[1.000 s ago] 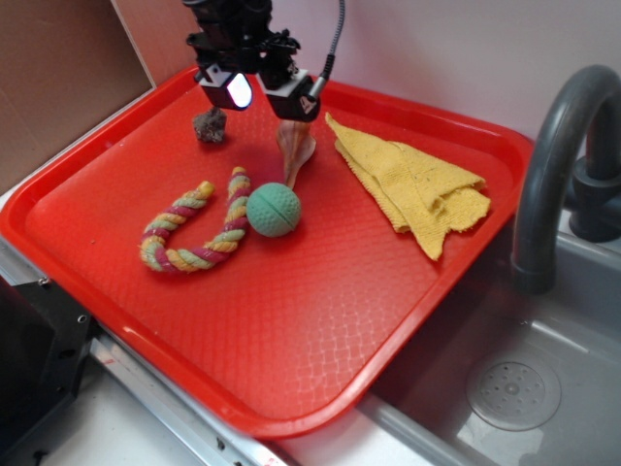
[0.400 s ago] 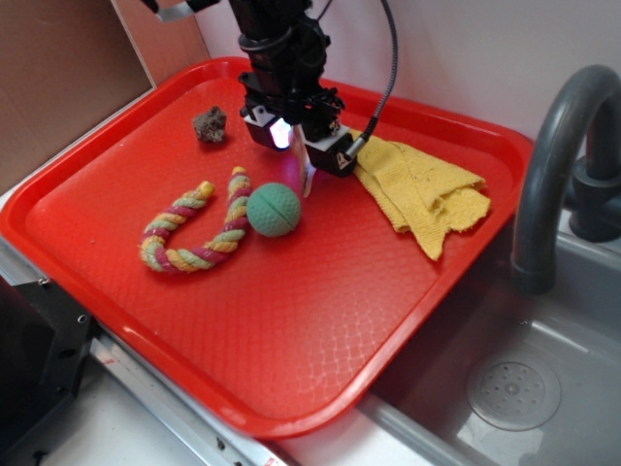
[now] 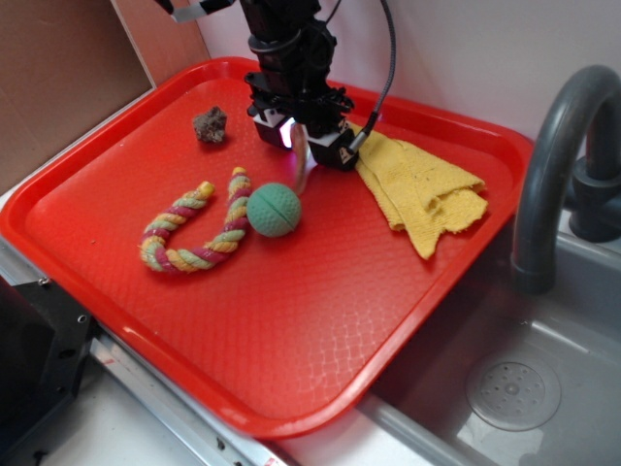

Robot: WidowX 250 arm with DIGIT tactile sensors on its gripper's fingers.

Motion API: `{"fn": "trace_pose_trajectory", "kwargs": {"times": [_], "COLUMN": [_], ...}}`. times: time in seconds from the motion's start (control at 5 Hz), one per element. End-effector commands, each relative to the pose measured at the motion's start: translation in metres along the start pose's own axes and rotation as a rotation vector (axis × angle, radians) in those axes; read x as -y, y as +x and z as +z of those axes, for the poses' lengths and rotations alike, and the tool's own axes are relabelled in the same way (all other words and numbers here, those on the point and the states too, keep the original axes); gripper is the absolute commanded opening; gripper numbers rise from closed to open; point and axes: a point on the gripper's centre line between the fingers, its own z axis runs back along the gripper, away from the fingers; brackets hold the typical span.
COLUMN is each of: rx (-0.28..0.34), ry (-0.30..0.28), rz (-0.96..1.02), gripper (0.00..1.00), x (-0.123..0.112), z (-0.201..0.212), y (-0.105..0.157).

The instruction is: Grab the shell.

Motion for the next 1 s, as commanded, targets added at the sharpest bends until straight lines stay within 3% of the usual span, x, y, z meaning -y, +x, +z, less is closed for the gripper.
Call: {"fn": "trace_pose_trajectory", "kwargs": {"times": [0.0, 0.2, 0.6, 0.8], "rx": [0.048, 0.087, 0.104, 0.119], "ry": [0.029, 0.06, -0.029, -0.011], "rz": [0.1, 0.169, 0.134, 0.158], "gripper": [0.0, 0.0, 0.0, 0.0], "x": [-0.018, -0.025, -0.023, -0.023], "z": [0.061, 0.105, 0.163, 0.162], "y": [-0.018, -0.047, -0.106, -0.112]}}
